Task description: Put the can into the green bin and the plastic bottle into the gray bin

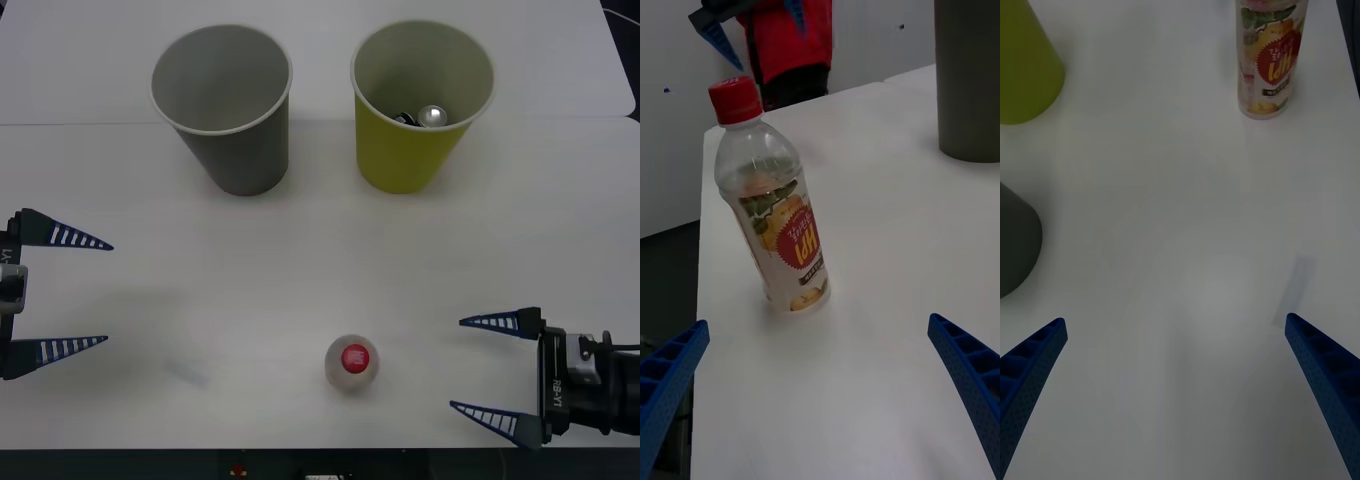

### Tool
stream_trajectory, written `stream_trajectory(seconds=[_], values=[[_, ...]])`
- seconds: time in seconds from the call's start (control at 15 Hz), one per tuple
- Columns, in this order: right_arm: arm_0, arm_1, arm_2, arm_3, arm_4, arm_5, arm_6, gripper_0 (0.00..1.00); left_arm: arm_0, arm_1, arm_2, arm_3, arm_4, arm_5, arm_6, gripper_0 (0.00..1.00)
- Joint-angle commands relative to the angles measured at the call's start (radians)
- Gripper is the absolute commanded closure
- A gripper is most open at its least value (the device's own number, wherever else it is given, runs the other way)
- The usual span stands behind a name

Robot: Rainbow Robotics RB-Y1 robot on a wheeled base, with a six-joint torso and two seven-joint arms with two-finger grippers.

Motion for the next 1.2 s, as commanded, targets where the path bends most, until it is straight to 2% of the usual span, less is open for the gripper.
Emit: stream_trajectory(seconds=[0.07, 0.6, 1.2], values=[[-0.032, 0.032, 0.050, 0.034, 0.001, 0.004, 0.046, 0.00, 0.000, 0.000, 0.000, 0.000, 0.000, 0.000, 0.000, 0.00], [-0.070, 0.095, 0.135, 0.043, 0.012, 0.066, 0.095, 0.00, 0.000, 0.000, 0.000, 0.000, 0.000, 0.000, 0.000, 0.00], [-0.126, 0.095, 0.329, 0.043, -0.075, 0.207, 0.154, 0.00, 0.000, 0.000, 0.000, 0.000, 0.000, 0.000, 0.000, 0.00]])
